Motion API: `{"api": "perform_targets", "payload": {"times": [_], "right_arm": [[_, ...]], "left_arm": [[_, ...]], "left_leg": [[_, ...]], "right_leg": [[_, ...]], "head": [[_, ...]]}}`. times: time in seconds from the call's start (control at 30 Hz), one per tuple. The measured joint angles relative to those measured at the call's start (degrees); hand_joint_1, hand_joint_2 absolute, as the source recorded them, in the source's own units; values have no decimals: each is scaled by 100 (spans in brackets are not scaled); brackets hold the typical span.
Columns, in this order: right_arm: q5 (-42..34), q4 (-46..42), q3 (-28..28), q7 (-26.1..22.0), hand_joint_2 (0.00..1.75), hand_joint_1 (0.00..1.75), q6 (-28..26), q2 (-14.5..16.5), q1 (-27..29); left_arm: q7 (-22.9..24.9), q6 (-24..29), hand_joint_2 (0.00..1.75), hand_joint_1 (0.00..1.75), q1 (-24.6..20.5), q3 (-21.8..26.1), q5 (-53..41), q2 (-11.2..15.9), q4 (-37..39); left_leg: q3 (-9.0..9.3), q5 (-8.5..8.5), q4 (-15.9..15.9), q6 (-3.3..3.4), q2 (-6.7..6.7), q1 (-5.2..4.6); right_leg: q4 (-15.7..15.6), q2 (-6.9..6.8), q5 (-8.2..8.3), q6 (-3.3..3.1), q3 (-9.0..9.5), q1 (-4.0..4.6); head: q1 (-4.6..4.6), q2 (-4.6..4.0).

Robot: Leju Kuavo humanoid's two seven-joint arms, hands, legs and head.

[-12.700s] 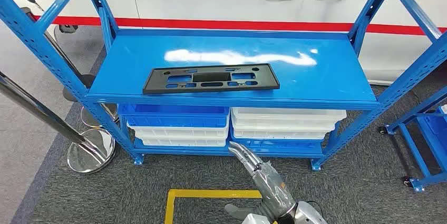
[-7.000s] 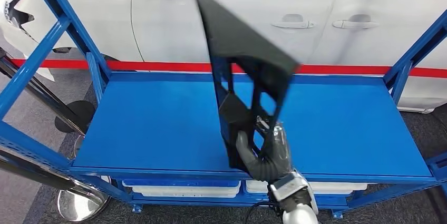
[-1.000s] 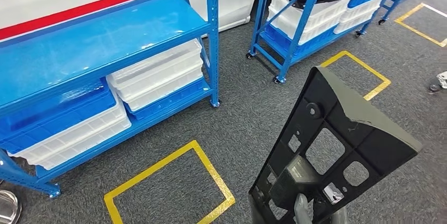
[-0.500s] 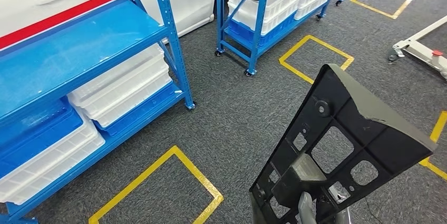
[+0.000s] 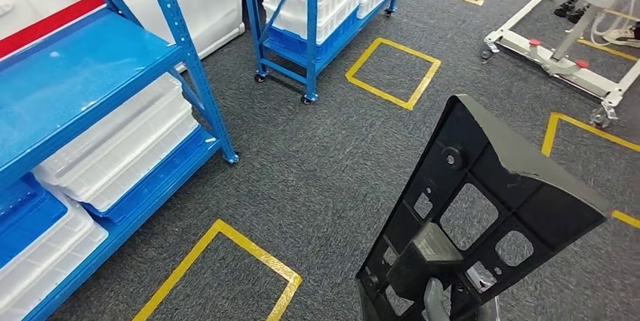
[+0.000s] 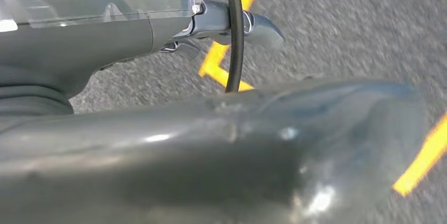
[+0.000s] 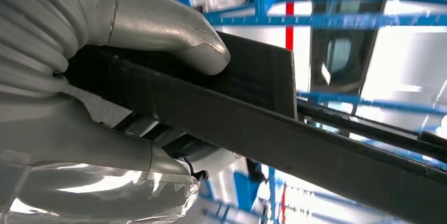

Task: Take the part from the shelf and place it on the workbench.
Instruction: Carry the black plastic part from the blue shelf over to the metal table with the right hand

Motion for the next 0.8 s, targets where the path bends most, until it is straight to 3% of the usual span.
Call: {"api": "perform_targets", "payload": {"times": [0.03, 0.1, 0.17, 0.23, 0.3, 0.37, 0.43, 0.47, 0.5, 0.53, 0.6, 0.67, 0.73, 0.77, 0.8], "right_arm": [[2, 0, 0, 1, 175, 175, -1, 0, 2], [9, 0, 1, 3, 175, 175, -8, 0, -5], [16, -1, 3, 7, 175, 175, -13, 1, -5], [19, -3, 2, 11, 175, 175, -18, 1, 7], [21, -9, 4, 14, 175, 175, -29, 2, 12], [27, -15, 9, 20, 175, 175, -39, 6, 7], [37, -15, 12, 32, 175, 175, -58, 9, 5], [43, -15, 12, 38, 175, 175, -68, 9, 6], [48, -15, 13, 43, 175, 175, -78, 9, 6], [53, -15, 13, 47, 175, 175, -81, 9, 6], [61, -15, 15, 50, 175, 175, -83, 10, 3], [68, -16, 18, 51, 175, 175, -82, 11, 2], [73, -17, 21, 53, 175, 175, -83, 11, 14], [74, -18, 21, 54, 175, 175, -83, 10, 24], [75, -19, 21, 54, 175, 175, -83, 10, 28]], "left_arm": [[1, -1, 0, 0, -10, 0, -3, -2, 0], [1, -2, 0, 0, -22, 0, -8, -6, 0], [2, -3, 0, 0, -35, 0, -11, -7, 0], [4, -9, 0, 0, -56, -1, -16, -12, 0], [4, -21, 0, 0, -62, -1, -28, -18, 0], [11, -29, 0, 0, -48, 0, -45, -22, 0], [24, -39, 0, 0, -23, 0, -55, -29, -1], [30, -48, 0, 0, -13, 0, -58, -32, -2], [33, -56, 0, 0, -7, 0, -59, -32, -7], [36, -61, 0, 0, -6, 0, -60, -32, -14], [36, -64, 0, 0, -5, 0, -60, -33, -30], [38, -63, 0, 0, -4, 0, -61, -36, -39], [38, -63, 0, 0, -13, 0, -62, -39, -44], [37, -62, 0, 0, -22, 0, -62, -44, -48], [36, -62, 0, 0, -28, 0, -62, -50, -50]], "left_leg": [[16, -9, 1, -14, 71, -1], [45, -39, 5, -64, 184, -21], [74, -64, 7, -123, 282, -44], [106, -82, 1, -184, 372, -39], [48, -248, 182, -238, 185, -15], [-234, -627, 828, -266, -163, 3], [-594, -905, 1583, -273, -303, 4], [-677, -887, 1730, -270, -321, 4], [-654, -746, 1632, -262, -333, 4], [-529, -514, 1309, -249, -377, 7], [-210, -131, 511, -217, -630, 27], [-76, -52, 156, -191, -817, 31], [-62, -49, 126, -144, -740, 15], [-48, -28, 98, -104, -669, 16], [-32, -4, 66, -60, -597, 23]], "right_leg": [[-408, -91, 179, -7, 255, 0], [-1137, -339, 377, -69, 685, 33], [-1357, -421, 378, -144, 787, 76], [-1377, -295, 404, -209, 766, 79], [-1424, -169, 445, -290, 765, 50], [-1448, -39, 471, -346, 760, 34], [-1441, 115, 475, -363, 753, 47], [-1433, 201, 474, -365, 755, 53], [-1421, 291, 471, -362, 759, 56], [-1404, 381, 466, -355, 765, 57], [-1348, 546, 445, -322, 751, 56], [-1309, 686, 443, -260, 702, 51], [-1322, 811, 475, -181, 655, 34], [-1309, 773, 471, -150, 640, 29], [-1239, 644, 419, -126, 603, 34]], "head": [[0, 0], [-1, 0], [-1, 0], [-1, 0], [-1, 0], [-2, 0], [-2, 0], [-3, 0], [-3, 0], [-3, 0], [-2, 0], [-1, 0], [-2, 0], [-2, 0], [-1, 0]]}}
